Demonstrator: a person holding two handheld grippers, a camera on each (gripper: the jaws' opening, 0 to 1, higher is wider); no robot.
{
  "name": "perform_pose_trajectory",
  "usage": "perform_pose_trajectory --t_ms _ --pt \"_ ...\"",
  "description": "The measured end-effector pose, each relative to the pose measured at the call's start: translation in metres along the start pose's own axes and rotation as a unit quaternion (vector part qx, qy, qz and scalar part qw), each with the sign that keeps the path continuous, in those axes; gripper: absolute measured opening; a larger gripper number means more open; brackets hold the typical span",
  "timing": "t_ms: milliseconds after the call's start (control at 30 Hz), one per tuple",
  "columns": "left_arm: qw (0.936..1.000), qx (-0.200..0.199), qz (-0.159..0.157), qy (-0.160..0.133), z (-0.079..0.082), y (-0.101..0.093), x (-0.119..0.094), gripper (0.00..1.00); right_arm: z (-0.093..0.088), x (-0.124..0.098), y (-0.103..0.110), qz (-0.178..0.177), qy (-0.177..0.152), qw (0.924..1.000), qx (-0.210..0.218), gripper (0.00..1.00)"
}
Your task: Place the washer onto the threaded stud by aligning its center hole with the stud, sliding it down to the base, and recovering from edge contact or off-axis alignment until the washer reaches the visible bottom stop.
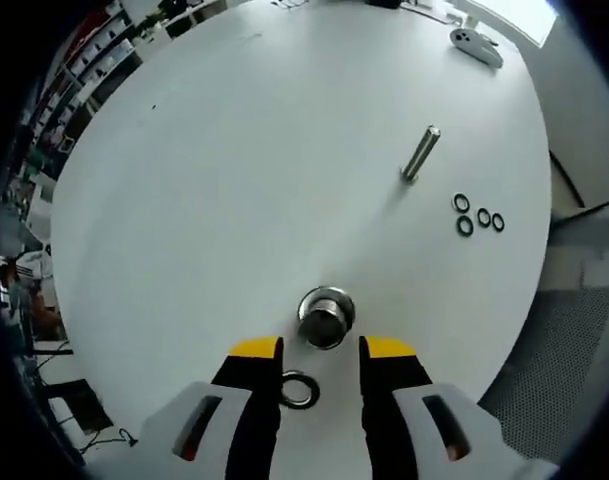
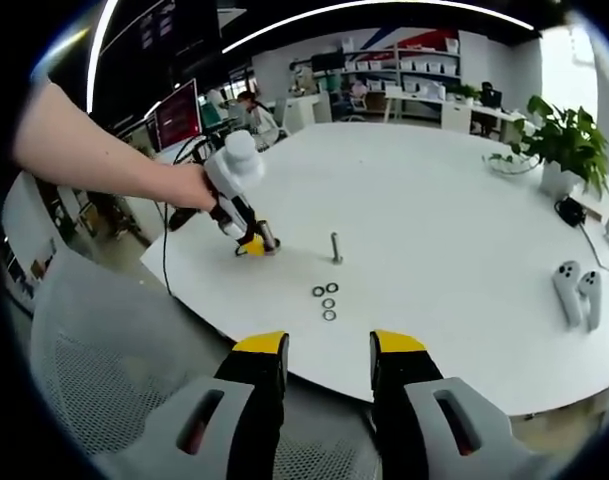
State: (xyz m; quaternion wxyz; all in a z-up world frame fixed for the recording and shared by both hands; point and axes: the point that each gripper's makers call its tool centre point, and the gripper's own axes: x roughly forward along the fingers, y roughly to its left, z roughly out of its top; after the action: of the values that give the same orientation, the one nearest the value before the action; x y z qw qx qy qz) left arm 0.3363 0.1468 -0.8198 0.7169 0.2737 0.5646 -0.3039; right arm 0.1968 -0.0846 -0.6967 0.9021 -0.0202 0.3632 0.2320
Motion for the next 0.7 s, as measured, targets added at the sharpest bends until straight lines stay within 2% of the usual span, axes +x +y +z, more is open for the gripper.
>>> perform_pose_trajectory --t_ms 100,200,333,500,600,700 --pt "0.9997 -0.023 0.012 0.003 -0.014 0.009 0.0 0.36 0.001 0.0 0.002 0.004 -0.002 1.0 -0.002 0.35" --pt "0.998 -0.063 0.006 0.0 -0.024 0.01 0.001 0.37 0.001 0.0 0.003 0.008 -0.003 1.0 -0.005 0.35" --pt "0.998 -0.06 0.017 0.009 -0.038 0.015 0.003 0.39 0.001 0.0 0.005 0.012 -0.001 0.9999 -0.009 0.35" --pt "0.996 -0.084 0.025 0.019 -0.048 0.025 0.005 0.39 0.001 0.0 0.006 0.014 -0.001 0.9998 -0.011 0.34" --pt "0.9956 -0.086 0.027 0.027 -0.052 0.022 0.008 0.39 0.001 0.001 0.006 0.015 -0.001 0.9998 -0.013 0.34" --pt "0.9947 -0.099 0.022 0.018 -0.047 0.022 0.007 0.37 0.0 0.001 0.006 0.015 0.0 0.9998 -0.013 0.34"
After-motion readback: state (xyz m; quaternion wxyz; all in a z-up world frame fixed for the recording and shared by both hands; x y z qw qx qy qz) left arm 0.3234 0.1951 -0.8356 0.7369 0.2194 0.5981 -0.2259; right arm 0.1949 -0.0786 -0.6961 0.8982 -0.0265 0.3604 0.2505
